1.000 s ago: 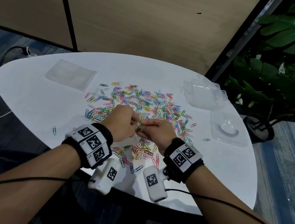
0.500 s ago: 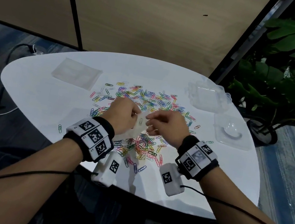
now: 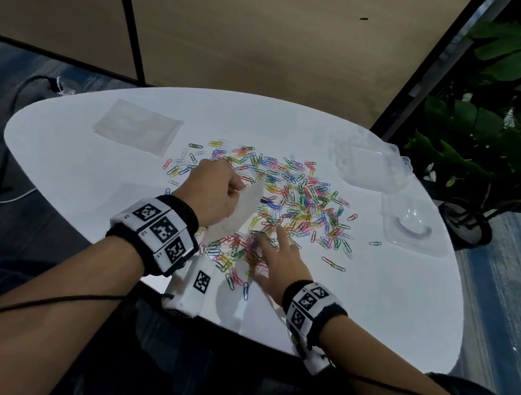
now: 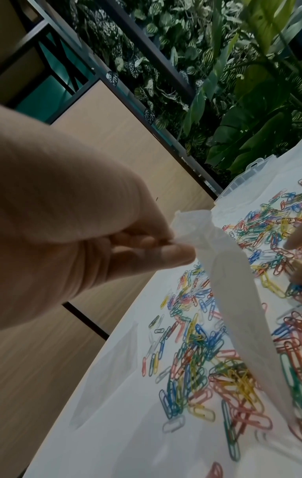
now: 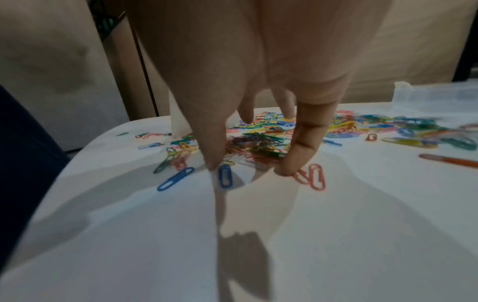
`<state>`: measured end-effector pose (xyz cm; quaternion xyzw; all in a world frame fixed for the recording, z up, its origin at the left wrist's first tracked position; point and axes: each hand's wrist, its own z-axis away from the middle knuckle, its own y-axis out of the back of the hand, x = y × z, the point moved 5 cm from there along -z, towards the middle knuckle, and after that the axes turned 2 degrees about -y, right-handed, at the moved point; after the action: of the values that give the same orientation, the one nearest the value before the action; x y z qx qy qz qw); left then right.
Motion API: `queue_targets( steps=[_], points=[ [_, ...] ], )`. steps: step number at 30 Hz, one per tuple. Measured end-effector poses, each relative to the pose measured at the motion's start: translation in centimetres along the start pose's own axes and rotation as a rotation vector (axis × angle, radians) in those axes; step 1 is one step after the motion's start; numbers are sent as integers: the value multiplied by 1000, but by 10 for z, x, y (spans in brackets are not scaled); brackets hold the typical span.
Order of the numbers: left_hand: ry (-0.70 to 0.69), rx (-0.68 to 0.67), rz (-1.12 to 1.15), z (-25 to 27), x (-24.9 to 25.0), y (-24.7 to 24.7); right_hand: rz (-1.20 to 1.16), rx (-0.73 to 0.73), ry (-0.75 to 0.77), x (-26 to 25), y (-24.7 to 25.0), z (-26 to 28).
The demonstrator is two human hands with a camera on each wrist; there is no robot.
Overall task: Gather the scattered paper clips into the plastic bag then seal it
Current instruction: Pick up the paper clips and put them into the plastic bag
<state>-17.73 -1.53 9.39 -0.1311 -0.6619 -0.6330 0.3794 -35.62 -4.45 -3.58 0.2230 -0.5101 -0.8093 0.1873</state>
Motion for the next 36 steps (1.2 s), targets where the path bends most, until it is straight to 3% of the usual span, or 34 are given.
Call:
queue_targets(
  steps=[5,9,13,15,18,22,31,36],
  points=[
    [8,1,-4,2,-3,5,74,105,89,-5,1,-23],
    [-3,3,-13,2,-3,7,-52,136,-7,11,16,-28],
    [1,7,-11,0,-4,6,-584,186,-249,38,43,-26],
    [7,4,-5,0,-3,6,-895,188,-293,41,58,-25],
    [5,-4,11,0,-2,4,-1425,176,-192,23,86,-20],
    [-3,8,4,0,-3,1,-1749,78,-52,-14,106,-14],
    [-5,27,34,-2,-3,1,-2023,98,7,-26,118,-15],
    [-34,8,76,-2,2,-3,-1472,183,-82,-35,100,-16]
  ],
)
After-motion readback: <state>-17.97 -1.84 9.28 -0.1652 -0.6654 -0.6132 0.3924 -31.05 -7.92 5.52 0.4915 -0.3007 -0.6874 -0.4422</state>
